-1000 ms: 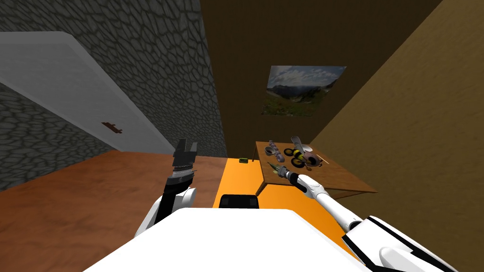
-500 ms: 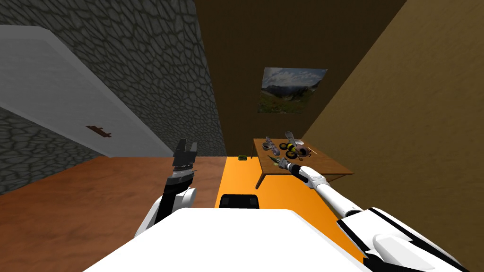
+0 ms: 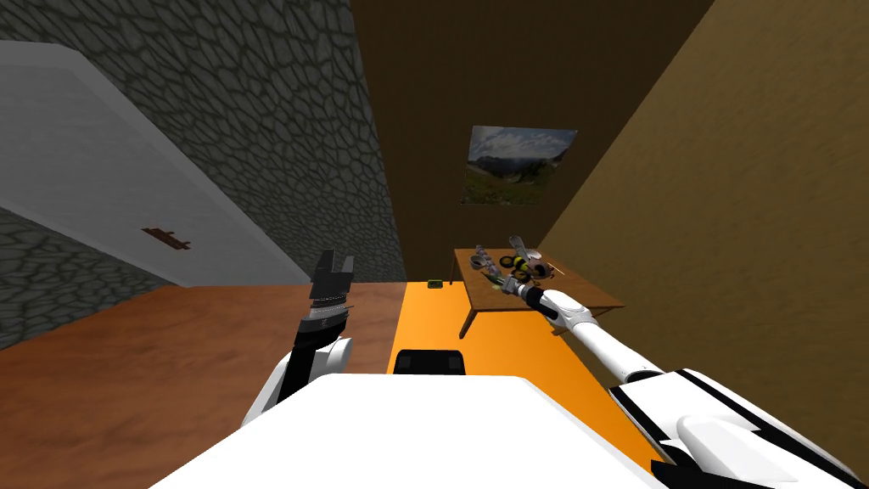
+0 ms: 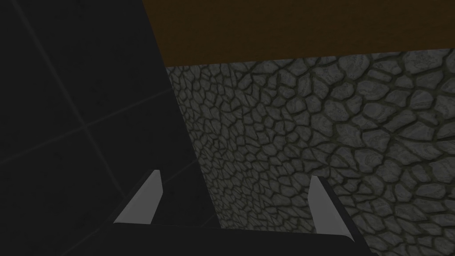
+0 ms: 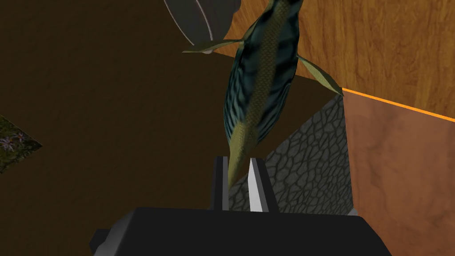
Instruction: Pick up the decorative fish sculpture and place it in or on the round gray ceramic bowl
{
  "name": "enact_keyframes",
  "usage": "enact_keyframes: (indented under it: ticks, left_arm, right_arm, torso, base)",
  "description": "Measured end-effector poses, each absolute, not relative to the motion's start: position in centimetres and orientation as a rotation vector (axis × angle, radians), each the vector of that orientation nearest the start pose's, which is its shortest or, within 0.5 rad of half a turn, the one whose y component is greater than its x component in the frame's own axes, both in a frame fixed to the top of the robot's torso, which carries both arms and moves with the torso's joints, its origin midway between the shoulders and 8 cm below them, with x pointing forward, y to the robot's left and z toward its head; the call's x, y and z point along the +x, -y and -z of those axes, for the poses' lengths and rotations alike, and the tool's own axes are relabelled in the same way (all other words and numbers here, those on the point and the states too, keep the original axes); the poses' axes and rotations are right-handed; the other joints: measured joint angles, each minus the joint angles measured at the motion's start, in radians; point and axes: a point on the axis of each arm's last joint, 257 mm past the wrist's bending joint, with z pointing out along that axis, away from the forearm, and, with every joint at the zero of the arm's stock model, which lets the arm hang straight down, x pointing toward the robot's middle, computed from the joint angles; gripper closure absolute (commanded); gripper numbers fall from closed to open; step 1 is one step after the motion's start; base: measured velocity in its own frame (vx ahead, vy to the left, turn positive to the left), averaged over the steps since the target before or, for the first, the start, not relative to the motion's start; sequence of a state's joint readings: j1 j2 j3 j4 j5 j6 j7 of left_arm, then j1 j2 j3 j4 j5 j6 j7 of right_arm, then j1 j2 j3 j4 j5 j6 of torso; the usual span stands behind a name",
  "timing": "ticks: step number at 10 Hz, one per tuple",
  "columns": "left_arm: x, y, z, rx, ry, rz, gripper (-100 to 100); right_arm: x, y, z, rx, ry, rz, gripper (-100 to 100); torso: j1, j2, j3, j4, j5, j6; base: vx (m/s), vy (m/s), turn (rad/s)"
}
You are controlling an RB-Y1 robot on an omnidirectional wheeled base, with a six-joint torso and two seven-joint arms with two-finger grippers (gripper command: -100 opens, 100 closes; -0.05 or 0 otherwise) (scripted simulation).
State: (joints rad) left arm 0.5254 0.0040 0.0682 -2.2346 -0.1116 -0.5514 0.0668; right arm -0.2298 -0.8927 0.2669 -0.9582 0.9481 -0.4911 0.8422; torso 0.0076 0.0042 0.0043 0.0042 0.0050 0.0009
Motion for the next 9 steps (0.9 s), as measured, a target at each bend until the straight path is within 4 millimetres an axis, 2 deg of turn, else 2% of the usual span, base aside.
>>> enact_keyframes:
  ticks: [2,3,5,9]
  left_arm:
    - [34.1,-29.1,-0.5,-0.615,-0.680,1.217,0]
    - [34.1,-29.1,-0.5,-0.615,-0.680,1.217,0]
    - [34.1,-29.1,-0.5,-0.615,-0.680,1.217,0]
    - [34.1,-29.1,-0.5,-0.615,-0.680,1.217,0]
  right_arm:
    - [53.3,46.2,28.4,-1.236,-1.658,0.478,100]
    - [53.6,46.8,27.9,-1.220,-1.664,0.476,100]
    - [53.5,47.5,27.6,-1.195,-1.688,0.469,100]
    - [52.1,50.2,28.6,-1.136,-1.789,0.445,100]
  torso:
    - [-0.003,-0.003,-0.001,0.000,0.000,-0.001]
    - [-0.005,-0.009,-0.004,-0.001,-0.001,-0.002]
    - [-0.007,-0.011,-0.006,-0.002,-0.002,-0.002]
    - [-0.006,-0.019,-0.010,-0.003,-0.001,-0.003]
  base:
    - [0.095,-0.035,0.101]
    - [0.153,-0.059,0.119]
    - [0.180,-0.060,0.129]
    - [0.218,-0.056,0.169]
